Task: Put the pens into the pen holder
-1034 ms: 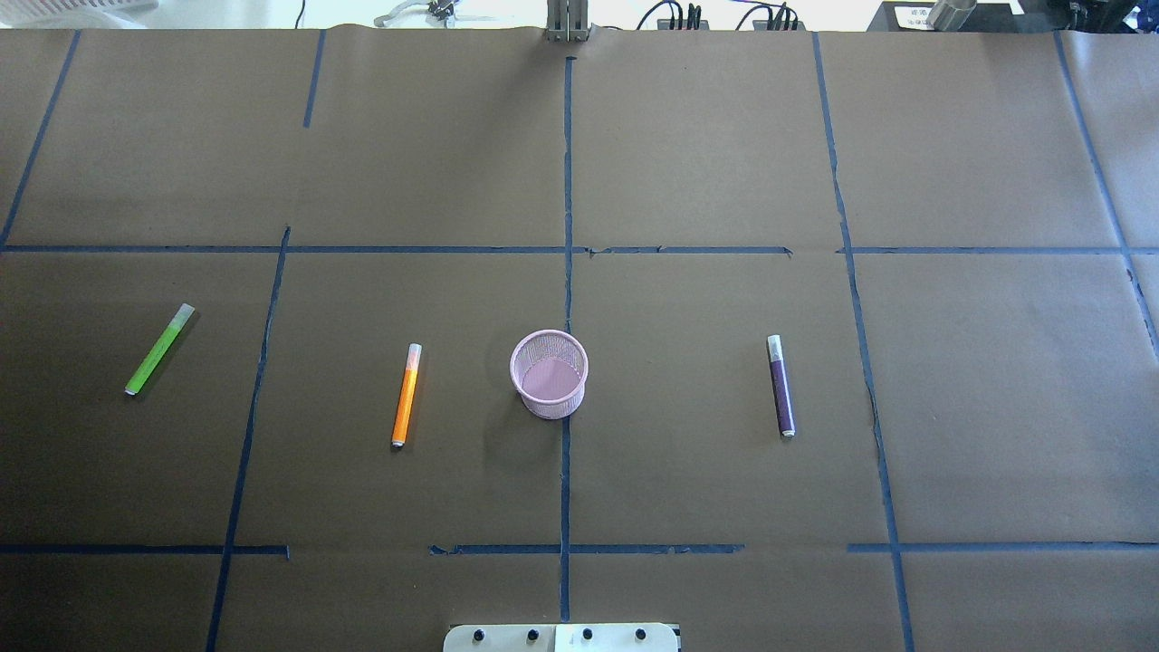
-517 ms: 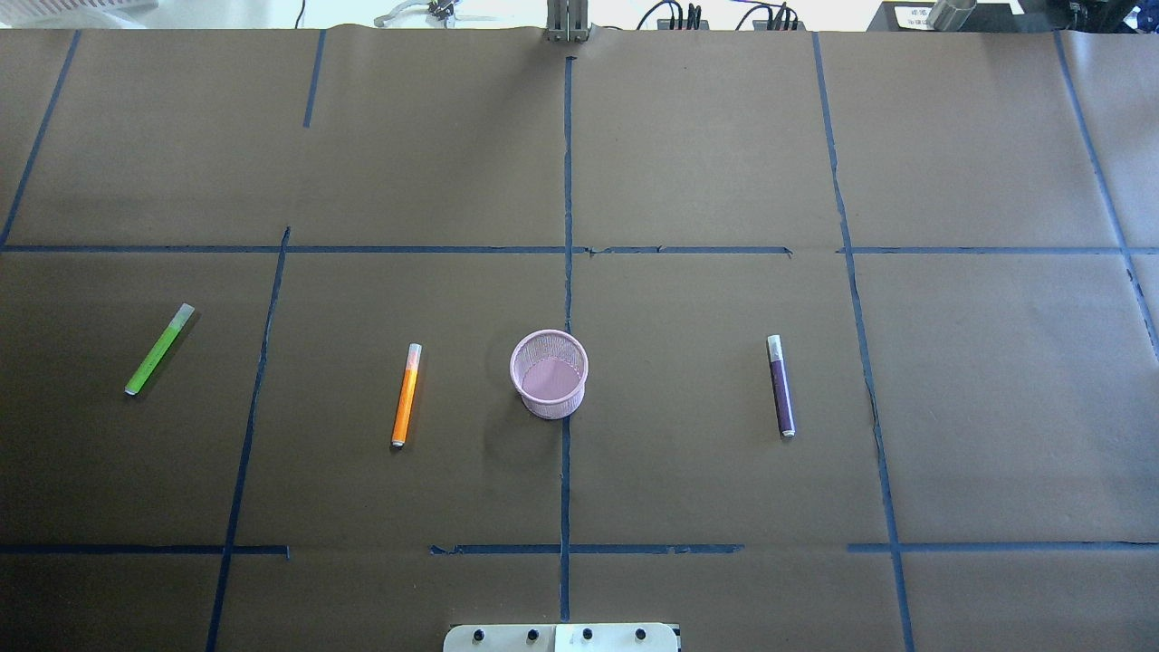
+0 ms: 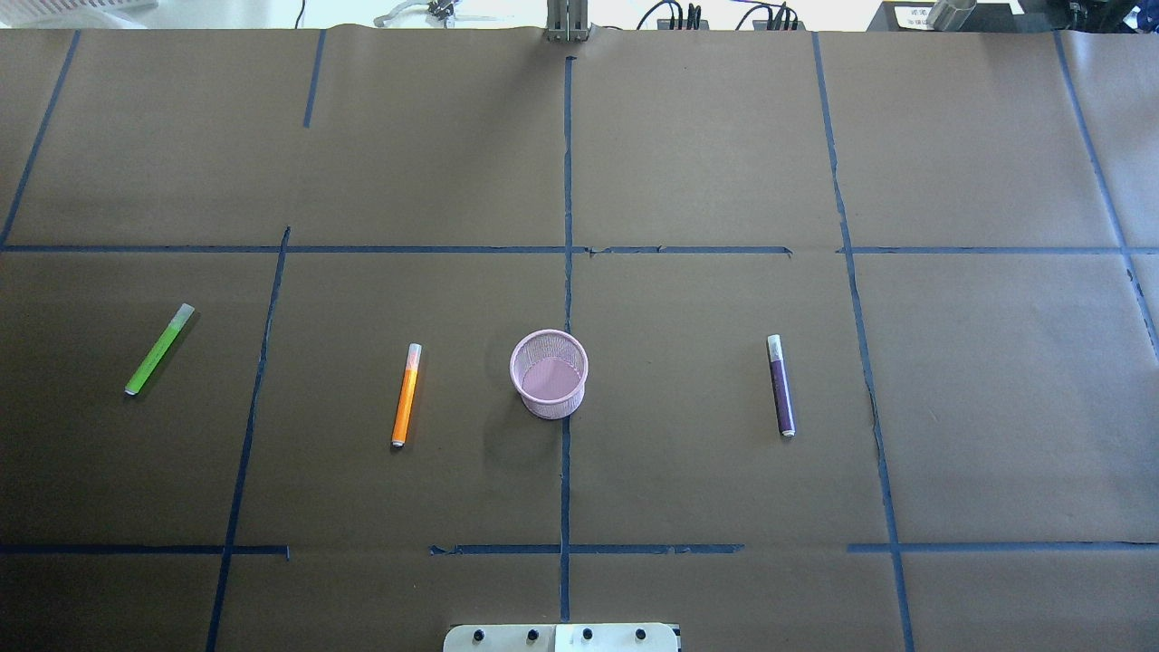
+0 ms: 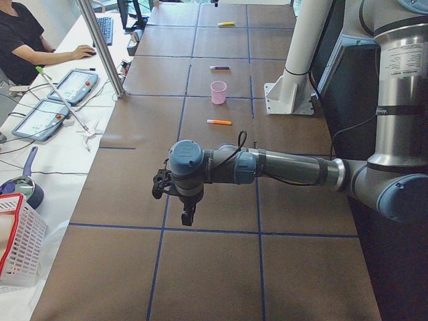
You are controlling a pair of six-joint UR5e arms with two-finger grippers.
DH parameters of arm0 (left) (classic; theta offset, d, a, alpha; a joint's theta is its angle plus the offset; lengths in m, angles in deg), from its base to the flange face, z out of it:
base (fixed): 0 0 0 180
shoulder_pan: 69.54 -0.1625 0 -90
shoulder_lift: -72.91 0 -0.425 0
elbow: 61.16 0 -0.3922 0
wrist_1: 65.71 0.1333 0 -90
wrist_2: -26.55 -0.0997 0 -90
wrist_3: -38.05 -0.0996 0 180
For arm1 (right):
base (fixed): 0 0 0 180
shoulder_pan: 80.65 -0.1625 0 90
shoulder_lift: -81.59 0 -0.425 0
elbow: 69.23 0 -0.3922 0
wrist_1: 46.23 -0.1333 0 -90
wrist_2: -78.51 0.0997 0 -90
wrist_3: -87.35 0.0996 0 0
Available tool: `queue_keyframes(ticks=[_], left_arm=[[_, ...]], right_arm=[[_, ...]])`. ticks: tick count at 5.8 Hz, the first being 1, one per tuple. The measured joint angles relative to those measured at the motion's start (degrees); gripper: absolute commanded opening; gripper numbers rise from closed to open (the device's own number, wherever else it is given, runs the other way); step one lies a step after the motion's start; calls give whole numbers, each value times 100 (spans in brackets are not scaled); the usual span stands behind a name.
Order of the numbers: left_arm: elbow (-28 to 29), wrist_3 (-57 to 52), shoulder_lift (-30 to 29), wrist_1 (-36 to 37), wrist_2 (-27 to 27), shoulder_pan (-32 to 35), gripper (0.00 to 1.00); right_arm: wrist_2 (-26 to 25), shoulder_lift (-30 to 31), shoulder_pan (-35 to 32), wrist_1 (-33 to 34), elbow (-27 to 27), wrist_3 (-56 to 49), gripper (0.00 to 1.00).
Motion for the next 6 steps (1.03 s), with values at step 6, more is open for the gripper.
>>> queue_keyframes(ticks=[6], left_arm=[[201,1063,-865,-496,-53,-2549,100]], right_arm=[[8,2,0,-6,-8,-5,100]])
